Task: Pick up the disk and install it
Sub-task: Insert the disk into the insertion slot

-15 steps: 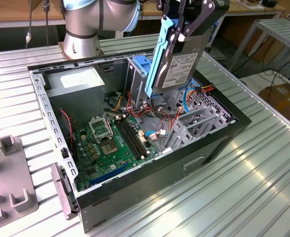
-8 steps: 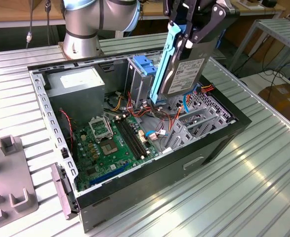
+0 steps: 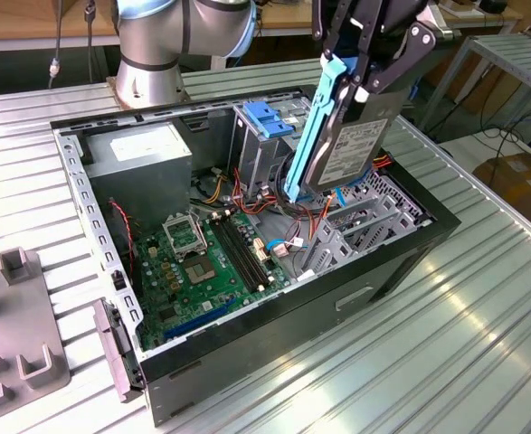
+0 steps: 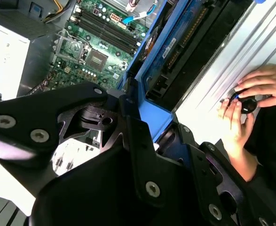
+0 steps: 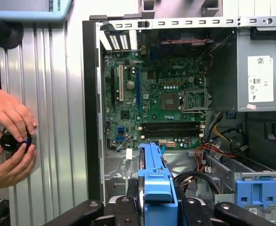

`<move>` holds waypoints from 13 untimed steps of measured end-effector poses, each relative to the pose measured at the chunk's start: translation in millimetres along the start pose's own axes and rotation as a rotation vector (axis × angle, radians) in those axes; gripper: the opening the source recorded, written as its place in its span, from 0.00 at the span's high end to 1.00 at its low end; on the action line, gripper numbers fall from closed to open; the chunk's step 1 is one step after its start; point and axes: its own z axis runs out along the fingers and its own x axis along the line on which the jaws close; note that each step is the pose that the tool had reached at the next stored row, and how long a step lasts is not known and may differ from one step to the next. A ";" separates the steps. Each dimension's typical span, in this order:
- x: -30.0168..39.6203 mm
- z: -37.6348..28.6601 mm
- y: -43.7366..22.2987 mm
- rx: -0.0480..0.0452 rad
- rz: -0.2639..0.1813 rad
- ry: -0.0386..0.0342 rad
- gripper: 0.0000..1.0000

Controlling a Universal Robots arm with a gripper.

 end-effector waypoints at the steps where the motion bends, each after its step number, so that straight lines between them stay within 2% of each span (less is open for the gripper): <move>1: 1.8 0.4 -1.9 0.0000 0.000 0.0003 0.63; 6: 4.8 2.8 -15.9 -0.0003 0.000 0.0025 0.63; 10: 6.0 4.9 -32.7 -0.0005 0.000 0.0070 0.63; 13: 5.4 8.0 -53.2 -0.0004 0.000 0.0102 0.63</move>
